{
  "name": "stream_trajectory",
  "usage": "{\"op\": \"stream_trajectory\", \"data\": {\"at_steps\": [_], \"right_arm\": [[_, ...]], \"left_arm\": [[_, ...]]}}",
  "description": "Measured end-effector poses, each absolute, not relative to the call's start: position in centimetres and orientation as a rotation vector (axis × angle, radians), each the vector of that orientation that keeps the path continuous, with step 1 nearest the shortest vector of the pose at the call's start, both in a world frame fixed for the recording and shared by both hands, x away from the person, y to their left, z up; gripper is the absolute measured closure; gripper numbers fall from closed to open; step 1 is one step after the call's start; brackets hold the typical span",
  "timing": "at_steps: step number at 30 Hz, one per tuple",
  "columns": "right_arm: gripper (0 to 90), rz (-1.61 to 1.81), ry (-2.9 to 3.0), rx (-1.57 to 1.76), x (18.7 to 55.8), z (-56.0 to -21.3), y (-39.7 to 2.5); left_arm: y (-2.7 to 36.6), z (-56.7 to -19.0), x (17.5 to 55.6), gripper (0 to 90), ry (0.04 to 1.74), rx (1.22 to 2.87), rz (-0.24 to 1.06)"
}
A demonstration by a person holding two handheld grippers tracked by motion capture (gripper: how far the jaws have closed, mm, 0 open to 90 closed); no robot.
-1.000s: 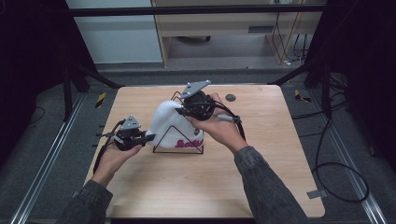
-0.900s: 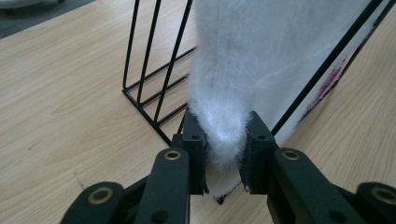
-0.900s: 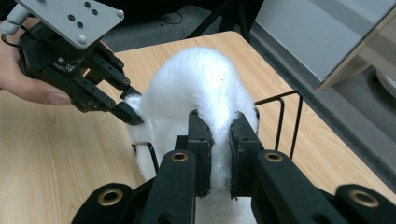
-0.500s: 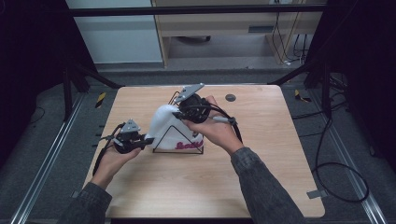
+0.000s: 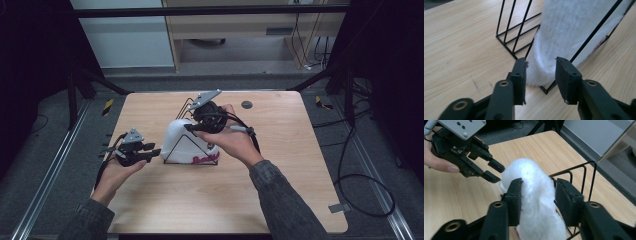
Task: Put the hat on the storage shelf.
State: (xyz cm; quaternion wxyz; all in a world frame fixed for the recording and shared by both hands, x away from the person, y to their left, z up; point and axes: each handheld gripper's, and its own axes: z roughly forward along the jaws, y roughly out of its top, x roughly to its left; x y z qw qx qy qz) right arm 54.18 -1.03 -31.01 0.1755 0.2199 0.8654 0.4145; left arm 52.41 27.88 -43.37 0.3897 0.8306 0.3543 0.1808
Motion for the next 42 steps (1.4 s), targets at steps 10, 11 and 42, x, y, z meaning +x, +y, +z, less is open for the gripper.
{"op": "stream_trajectory", "data": {"at_steps": [10, 11, 42], "right_arm": [[35.6, 1.216, 2.386, 0.668, 53.5, -30.0, -2.2], [35.6, 1.216, 2.386, 0.668, 53.5, -30.0, -2.2], [8.2, 1.278, 2.216, 0.847, 52.6, -28.9, -8.6]], "left_arm": [[29.2, -43.8, 51.7, 21.3, 0.991, 2.122, 0.493], [29.2, -43.8, 51.7, 17.5, 0.991, 2.122, 0.493], [31.7, -48.8, 51.4, 5.9, 1.152, 2.13, 0.496]]}}
